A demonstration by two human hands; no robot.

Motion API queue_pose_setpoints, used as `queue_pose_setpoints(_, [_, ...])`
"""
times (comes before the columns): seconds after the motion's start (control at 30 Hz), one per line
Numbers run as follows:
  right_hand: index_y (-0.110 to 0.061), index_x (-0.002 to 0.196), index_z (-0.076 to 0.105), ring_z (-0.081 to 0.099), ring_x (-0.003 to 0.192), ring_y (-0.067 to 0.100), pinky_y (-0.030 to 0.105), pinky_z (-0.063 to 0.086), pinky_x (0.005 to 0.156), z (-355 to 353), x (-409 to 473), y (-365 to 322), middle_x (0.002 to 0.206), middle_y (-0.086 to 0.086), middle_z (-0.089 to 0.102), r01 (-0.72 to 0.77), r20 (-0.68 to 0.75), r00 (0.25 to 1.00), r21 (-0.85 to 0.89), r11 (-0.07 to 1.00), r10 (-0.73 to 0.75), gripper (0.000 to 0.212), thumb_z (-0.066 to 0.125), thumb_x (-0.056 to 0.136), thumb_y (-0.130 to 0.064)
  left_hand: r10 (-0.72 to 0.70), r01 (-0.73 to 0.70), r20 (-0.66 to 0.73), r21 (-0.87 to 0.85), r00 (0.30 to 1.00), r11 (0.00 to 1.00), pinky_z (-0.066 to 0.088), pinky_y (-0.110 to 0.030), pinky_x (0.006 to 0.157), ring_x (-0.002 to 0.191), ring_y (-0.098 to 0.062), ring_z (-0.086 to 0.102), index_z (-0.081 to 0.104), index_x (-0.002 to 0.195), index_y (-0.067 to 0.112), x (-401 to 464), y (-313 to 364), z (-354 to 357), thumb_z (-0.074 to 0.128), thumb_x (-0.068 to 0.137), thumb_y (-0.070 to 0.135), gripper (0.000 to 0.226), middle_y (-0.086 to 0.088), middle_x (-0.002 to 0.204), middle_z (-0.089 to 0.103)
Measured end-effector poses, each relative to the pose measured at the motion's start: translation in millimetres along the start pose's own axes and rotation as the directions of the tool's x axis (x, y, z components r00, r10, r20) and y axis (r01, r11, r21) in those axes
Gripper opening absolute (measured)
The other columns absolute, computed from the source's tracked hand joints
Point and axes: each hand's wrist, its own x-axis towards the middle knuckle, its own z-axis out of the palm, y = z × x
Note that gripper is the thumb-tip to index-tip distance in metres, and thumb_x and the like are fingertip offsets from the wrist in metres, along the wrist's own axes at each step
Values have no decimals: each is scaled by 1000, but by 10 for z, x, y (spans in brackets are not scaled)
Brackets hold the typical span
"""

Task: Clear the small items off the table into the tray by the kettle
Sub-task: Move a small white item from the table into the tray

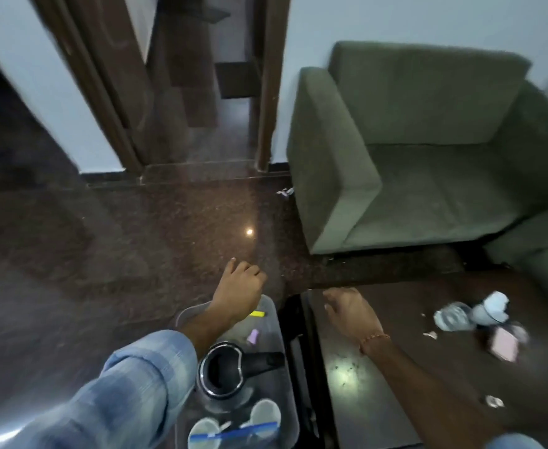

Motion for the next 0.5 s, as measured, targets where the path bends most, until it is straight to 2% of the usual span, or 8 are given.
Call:
queue_pose_setpoints(0.27, [-15, 110, 70, 65, 103, 24, 31, 51, 89, -374, -1122, 1143, 108, 5, 72, -185, -137, 971, 96, 978, 197, 29, 63, 82, -18, 258, -262, -80, -37, 963, 964, 27, -43, 112, 118, -22, 51, 60, 125, 28, 333, 1560, -327, 47, 96, 31, 32, 4, 123, 62])
queue_pose_setpoints(0.5, [-9, 94, 70, 67, 90, 32, 36, 53, 78, -512, -2353, 2229, 93, 11, 72, -257, -222, 928, 201, 945, 299, 19, 64, 76, -12, 323, -324, -31, -53, 946, 945, 29, -43, 113, 120, -19, 52, 60, 126, 30, 208, 3117, -170, 46, 97, 38, 33, 7, 124, 62])
